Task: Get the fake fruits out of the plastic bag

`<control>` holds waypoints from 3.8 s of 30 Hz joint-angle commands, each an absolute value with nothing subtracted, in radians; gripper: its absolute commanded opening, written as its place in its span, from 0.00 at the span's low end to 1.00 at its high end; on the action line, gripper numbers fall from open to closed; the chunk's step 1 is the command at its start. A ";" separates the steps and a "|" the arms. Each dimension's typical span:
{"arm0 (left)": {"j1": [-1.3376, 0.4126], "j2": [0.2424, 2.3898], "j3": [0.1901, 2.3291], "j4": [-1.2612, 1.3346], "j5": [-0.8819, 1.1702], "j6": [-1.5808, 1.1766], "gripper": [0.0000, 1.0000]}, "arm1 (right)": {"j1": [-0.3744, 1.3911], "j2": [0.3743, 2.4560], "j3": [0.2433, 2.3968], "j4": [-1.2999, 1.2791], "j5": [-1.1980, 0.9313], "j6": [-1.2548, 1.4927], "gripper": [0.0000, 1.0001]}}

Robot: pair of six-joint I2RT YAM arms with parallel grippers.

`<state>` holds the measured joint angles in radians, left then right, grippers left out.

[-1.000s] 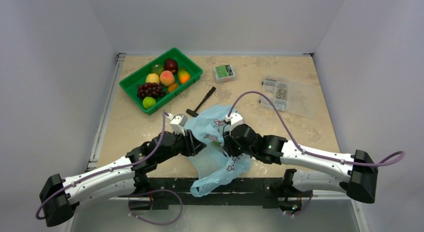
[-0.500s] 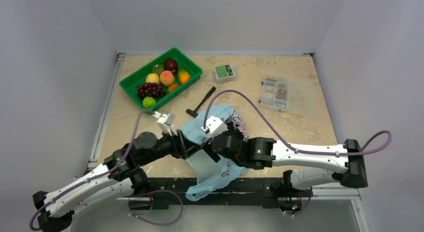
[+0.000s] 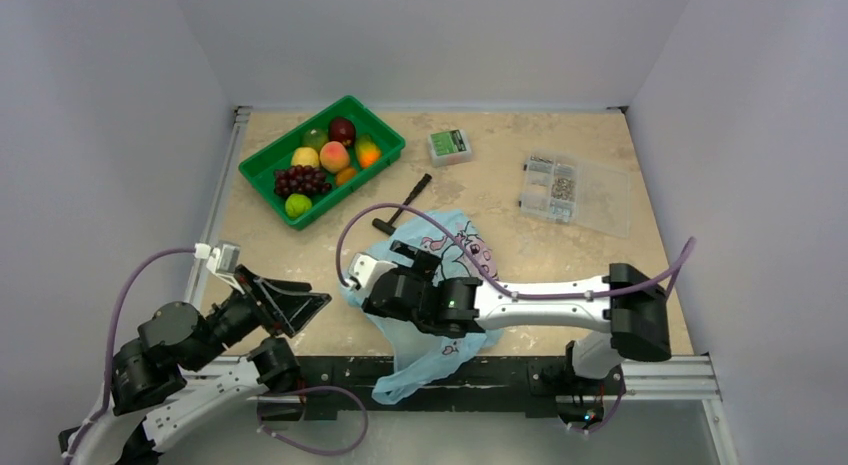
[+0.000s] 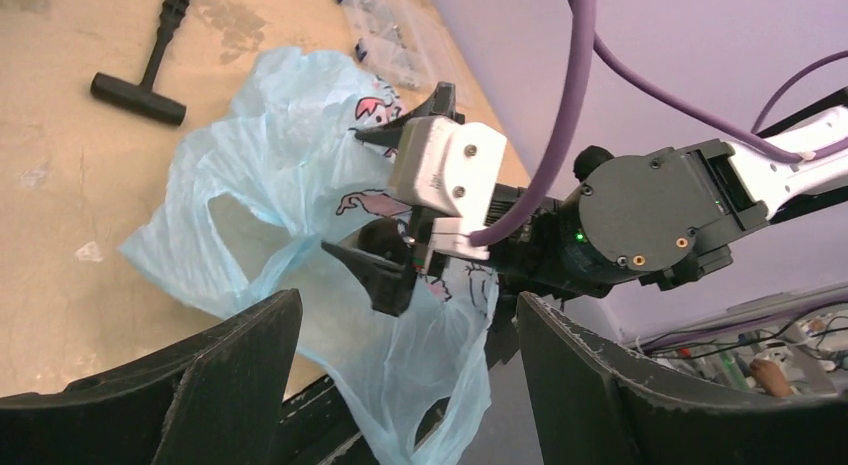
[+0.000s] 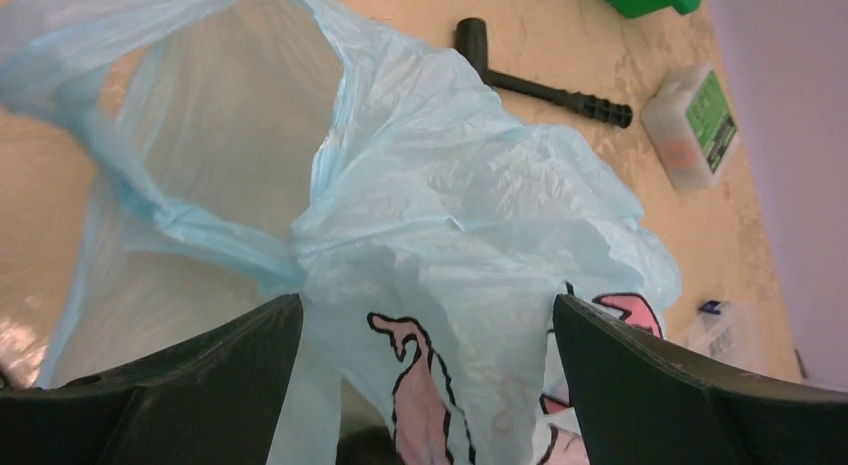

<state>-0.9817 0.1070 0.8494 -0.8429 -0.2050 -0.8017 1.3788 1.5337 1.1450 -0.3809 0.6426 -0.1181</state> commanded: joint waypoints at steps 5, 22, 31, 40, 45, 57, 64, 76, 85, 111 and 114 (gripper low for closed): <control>-0.977 0.076 0.803 -0.881 -0.167 -0.813 0.79 | 1.316 1.515 0.986 0.058 0.819 -0.332 0.80; -0.977 0.033 0.729 -0.835 -0.178 -0.867 0.79 | 1.086 1.329 1.026 0.029 0.043 -0.141 0.00; -0.977 0.053 0.659 -0.721 -0.037 -0.861 0.79 | 0.900 1.327 1.084 0.135 -0.385 0.062 0.00; -0.978 0.270 0.545 -0.373 0.238 -0.881 0.77 | 0.903 1.409 1.081 0.147 -0.183 0.240 0.00; -1.028 0.443 0.614 -0.309 0.239 -0.826 0.76 | 0.931 1.435 1.150 0.046 -0.042 0.341 0.00; -1.236 0.709 0.832 -0.140 0.124 -0.739 0.55 | 0.981 1.479 1.325 -0.169 -0.027 0.366 0.00; -1.238 0.807 0.813 -0.310 -0.160 -0.769 0.43 | 0.980 1.473 1.319 -0.172 -0.066 0.383 0.00; -1.236 0.941 0.722 -0.560 -0.675 -0.847 0.30 | 0.983 1.413 1.267 -0.279 -0.031 0.427 0.13; -1.237 0.812 0.493 -0.366 -0.664 -0.930 0.29 | 1.215 1.318 1.095 -0.508 0.567 0.439 0.88; -1.079 1.094 0.570 -0.092 -0.589 -1.011 0.43 | 1.355 1.125 0.857 -0.241 0.479 0.434 0.00; -1.078 1.133 0.589 -0.088 -0.611 -1.007 0.42 | 1.355 1.126 0.855 -0.233 0.461 0.432 0.00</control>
<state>-1.0851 1.0992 0.5339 -0.1608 -0.5804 -0.9936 1.3529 1.1339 0.8619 -0.2844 0.4961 0.4408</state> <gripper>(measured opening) 0.429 0.004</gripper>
